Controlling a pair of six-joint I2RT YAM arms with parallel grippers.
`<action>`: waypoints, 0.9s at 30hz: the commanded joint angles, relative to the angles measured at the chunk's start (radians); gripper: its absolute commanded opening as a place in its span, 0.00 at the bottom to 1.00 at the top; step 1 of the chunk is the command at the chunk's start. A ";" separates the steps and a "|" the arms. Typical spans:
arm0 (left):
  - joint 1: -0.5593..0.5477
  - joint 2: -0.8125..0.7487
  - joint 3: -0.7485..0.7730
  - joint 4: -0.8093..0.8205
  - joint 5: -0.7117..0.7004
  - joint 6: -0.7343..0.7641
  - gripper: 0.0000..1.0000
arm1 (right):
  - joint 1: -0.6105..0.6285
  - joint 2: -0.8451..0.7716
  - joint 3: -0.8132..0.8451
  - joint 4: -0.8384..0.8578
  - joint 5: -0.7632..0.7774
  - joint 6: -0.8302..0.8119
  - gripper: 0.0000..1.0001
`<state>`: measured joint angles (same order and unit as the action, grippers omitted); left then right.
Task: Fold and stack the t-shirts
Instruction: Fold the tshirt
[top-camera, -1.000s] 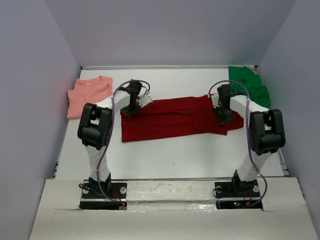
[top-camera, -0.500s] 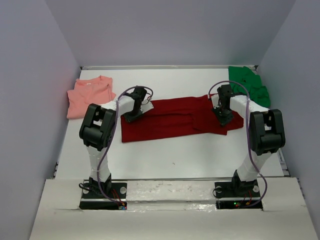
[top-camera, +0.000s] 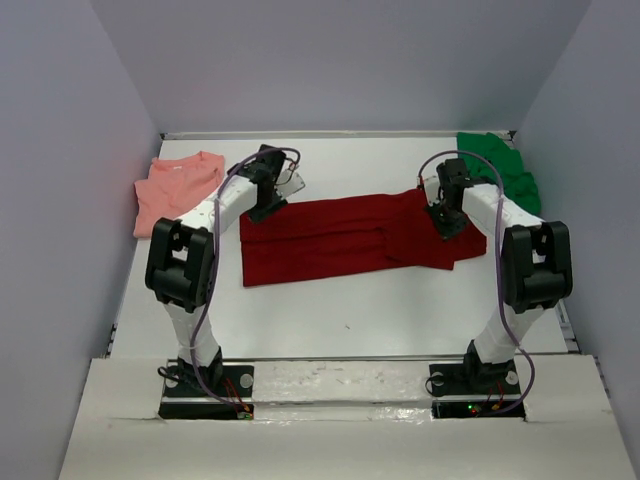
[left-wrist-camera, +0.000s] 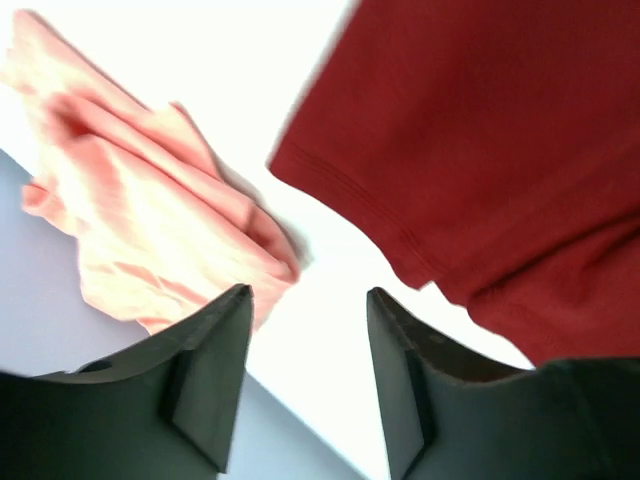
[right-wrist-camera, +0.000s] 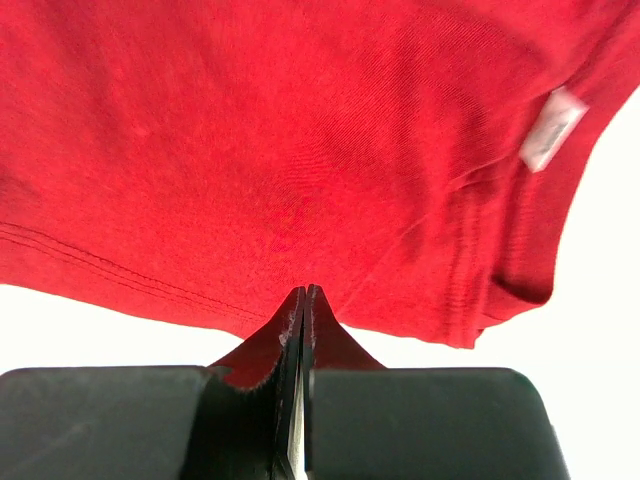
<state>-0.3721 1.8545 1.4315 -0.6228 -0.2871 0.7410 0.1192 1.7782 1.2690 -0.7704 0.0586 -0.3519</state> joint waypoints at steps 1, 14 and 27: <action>0.012 -0.087 0.105 0.017 0.135 -0.077 0.56 | 0.005 -0.046 0.059 -0.021 -0.013 -0.006 0.00; 0.012 0.043 0.213 0.067 0.256 -0.238 0.00 | 0.005 -0.037 0.010 0.055 0.127 0.013 0.00; 0.016 -0.001 0.164 0.141 0.259 -0.327 0.00 | -0.024 0.058 0.208 0.138 0.170 0.024 0.00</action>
<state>-0.3580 1.9022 1.6096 -0.4892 -0.0437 0.4507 0.1104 1.7683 1.3533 -0.6956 0.2100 -0.3370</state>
